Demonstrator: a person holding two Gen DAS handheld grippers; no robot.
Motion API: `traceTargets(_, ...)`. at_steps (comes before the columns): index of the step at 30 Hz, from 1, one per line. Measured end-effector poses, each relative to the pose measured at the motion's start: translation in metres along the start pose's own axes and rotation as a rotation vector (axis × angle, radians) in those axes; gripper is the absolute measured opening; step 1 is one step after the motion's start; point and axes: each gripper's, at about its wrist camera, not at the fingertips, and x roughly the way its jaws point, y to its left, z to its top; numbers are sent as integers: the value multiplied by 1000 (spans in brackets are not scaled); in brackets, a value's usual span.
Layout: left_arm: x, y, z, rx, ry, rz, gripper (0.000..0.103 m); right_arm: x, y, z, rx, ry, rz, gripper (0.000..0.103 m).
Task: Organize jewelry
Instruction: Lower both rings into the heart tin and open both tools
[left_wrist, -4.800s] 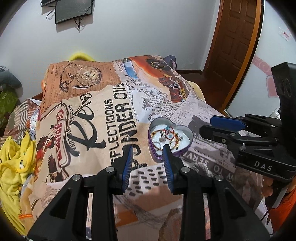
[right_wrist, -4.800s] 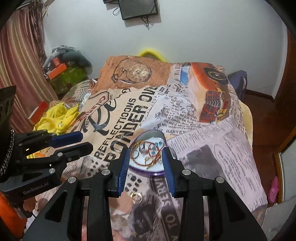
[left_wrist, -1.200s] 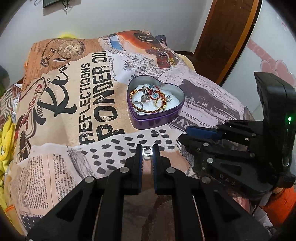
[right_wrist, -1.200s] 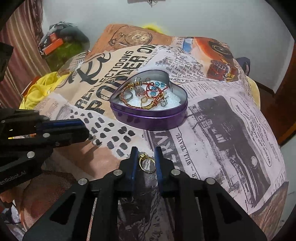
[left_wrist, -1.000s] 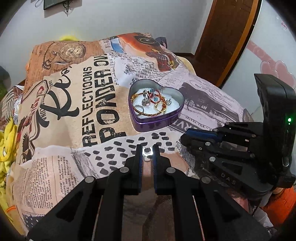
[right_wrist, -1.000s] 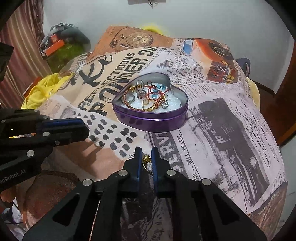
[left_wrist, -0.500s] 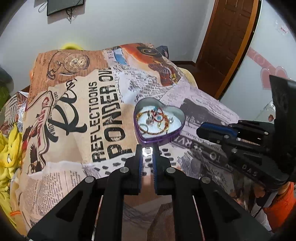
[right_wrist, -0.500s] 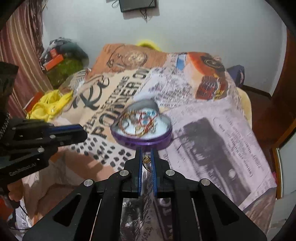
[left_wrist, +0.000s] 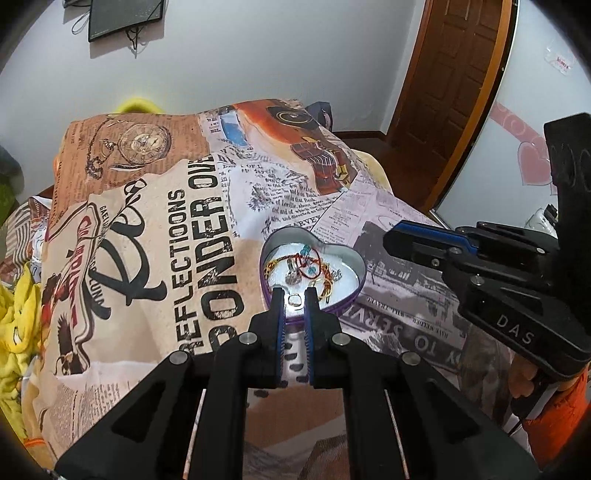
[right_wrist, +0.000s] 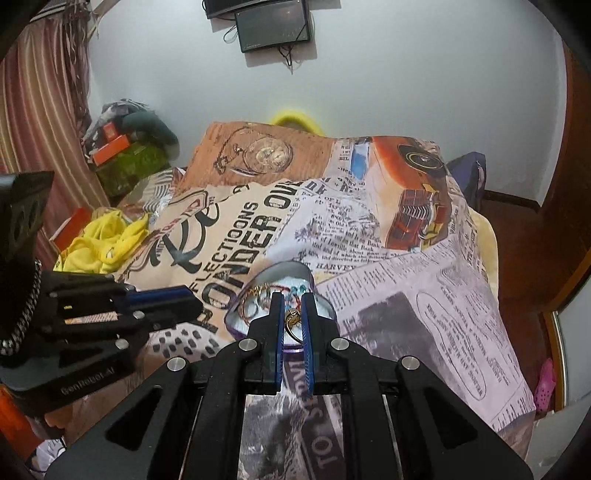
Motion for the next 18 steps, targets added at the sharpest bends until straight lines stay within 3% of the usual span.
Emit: traceTargets(18,45,3,5,-5,68,-29,8,40,-6,0,35,71,33,8)
